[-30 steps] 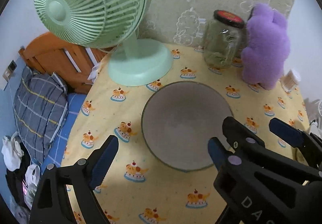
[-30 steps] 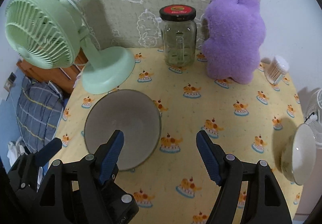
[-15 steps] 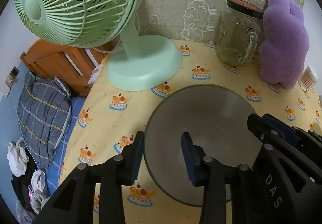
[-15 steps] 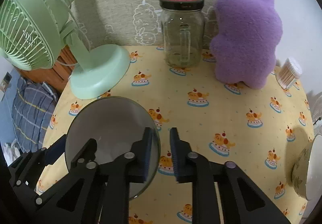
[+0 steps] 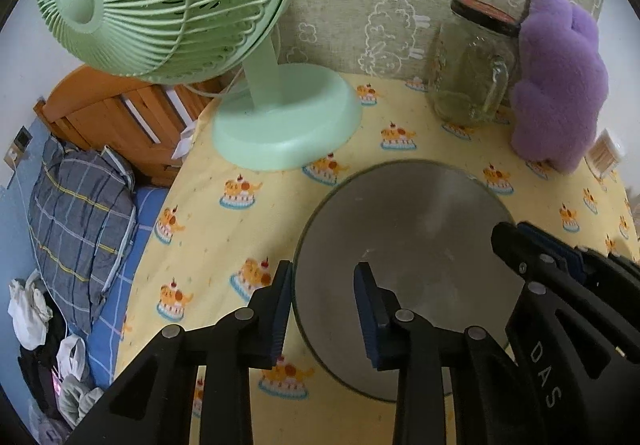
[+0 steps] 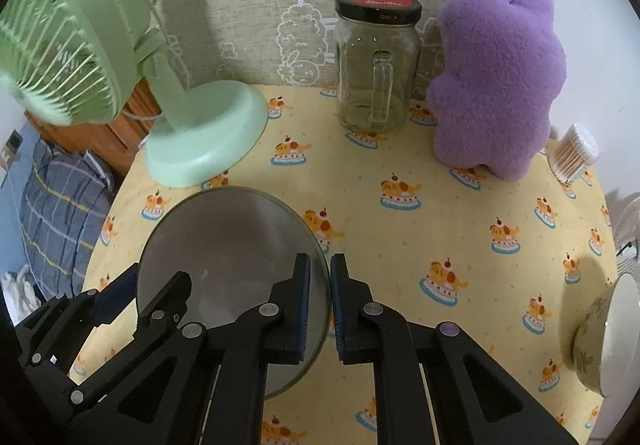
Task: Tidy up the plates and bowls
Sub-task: 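Carry the grey-rimmed bowl with both tools beside the plate stack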
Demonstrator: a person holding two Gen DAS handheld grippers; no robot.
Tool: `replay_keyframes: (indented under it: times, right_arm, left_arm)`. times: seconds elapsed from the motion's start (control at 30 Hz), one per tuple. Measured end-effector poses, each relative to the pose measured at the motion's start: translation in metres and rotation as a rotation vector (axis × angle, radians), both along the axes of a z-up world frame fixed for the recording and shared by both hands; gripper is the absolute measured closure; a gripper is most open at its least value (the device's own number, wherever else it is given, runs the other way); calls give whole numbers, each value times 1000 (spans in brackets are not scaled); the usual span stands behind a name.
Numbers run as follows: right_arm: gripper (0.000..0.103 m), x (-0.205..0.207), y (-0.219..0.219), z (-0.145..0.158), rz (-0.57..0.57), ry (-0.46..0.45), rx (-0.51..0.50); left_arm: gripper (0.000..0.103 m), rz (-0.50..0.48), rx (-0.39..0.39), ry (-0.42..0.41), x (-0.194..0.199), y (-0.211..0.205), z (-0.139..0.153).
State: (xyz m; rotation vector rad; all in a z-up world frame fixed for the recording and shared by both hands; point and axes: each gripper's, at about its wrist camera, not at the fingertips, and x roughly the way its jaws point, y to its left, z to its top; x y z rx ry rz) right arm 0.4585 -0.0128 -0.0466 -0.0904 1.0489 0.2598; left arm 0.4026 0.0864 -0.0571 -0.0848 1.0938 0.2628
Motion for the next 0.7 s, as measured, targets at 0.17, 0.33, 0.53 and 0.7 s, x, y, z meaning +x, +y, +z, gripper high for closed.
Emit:
replay_keyframes:
  times: [0.17,0.33,0.53,0.7]
  right_arm:
    - [89,-16,-4,3,3,5,-12]
    - [89,-35,-13,2,-10,23,-24]
    - [89,-62,-25,7,-35,32,-39]
    - [89,-87,-35,21,-68,25,-36]
  left_arm:
    - [73,-6,-10,11,-17,-5,2]
    - [73,-29,-19,31,-36,-14,1]
    - [73,-57,-34,33,-62,-27,8]
    - [73,-91,-30,20,-81,-35,23]
